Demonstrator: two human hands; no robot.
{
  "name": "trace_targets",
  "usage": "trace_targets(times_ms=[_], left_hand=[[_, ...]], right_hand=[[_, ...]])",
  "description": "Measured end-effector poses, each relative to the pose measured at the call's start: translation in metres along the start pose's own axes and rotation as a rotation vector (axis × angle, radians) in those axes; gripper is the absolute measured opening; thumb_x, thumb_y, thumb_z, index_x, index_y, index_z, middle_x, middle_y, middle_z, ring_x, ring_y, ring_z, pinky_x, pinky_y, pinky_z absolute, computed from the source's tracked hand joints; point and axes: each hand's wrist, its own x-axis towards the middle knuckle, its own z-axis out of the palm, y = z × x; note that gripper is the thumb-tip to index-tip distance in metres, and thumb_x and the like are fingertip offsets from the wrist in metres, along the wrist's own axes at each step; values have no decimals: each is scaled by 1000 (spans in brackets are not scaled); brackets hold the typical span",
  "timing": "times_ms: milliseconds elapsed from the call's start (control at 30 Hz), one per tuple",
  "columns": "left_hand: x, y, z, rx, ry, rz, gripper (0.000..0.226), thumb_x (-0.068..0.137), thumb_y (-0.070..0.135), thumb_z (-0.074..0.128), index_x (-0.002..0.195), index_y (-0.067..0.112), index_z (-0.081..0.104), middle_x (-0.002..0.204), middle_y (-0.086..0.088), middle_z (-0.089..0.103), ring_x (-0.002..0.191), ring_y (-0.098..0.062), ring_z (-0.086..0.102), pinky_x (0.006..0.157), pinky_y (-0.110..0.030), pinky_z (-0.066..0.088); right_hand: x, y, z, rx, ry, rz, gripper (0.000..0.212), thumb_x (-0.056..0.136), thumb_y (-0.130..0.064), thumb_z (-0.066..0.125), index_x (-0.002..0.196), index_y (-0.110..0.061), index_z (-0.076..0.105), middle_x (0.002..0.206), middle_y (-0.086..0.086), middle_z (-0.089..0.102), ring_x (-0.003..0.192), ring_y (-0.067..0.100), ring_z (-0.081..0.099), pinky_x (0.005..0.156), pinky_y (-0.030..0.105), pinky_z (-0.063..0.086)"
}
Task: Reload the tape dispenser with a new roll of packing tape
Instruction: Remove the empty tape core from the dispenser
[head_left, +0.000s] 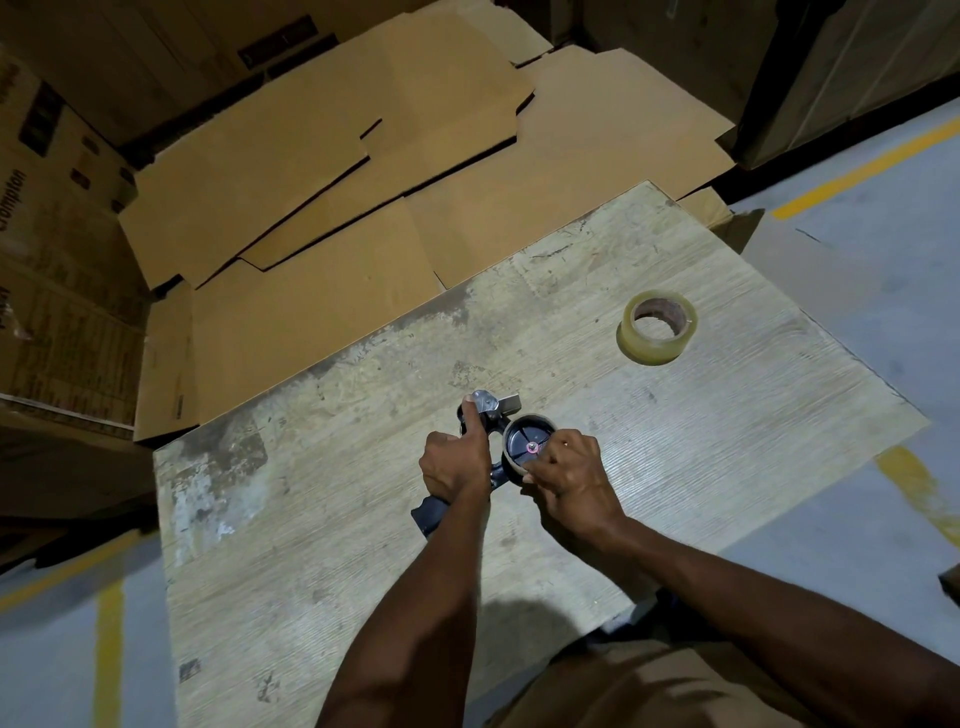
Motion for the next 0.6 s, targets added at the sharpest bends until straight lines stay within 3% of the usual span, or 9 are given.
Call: trace_targets(times_ms=[100, 267, 533, 600], left_hand=[[1, 0, 1, -24, 7, -12, 79, 79, 86, 52, 83, 8, 64, 85, -10, 69, 83, -34, 67, 64, -34, 46], [0, 1, 1, -47, 14, -16, 75, 79, 83, 56, 82, 9, 63, 80, -6, 64, 82, -32, 66, 65, -34, 46], [3, 0, 0, -56, 6, -7, 75, 76, 85, 57, 77, 10, 64, 76, -5, 66, 76, -30, 65, 66, -35, 52], [1, 0, 0, -60, 4, -5, 74, 78, 84, 57, 78, 10, 64, 78, -6, 67, 78, -32, 67, 66, -36, 52]], right_hand=[[-2, 3, -4, 0, 43, -21, 11, 78, -11, 72, 87, -13, 77, 84, 3, 65, 99, 21, 50, 79, 25, 19], [-2, 18, -7, 16, -32, -68, 38, 61, -6, 96, 90, -14, 71, 92, 4, 67, 104, 23, 54, 80, 33, 33], [5, 24, -23, -4, -89, -178, 33, 65, -17, 96, 91, -14, 76, 94, 1, 70, 105, 21, 53, 78, 37, 43], [5, 33, -25, -23, -101, -196, 33, 69, -16, 94, 98, -18, 78, 98, -1, 71, 107, 21, 56, 80, 34, 38]])
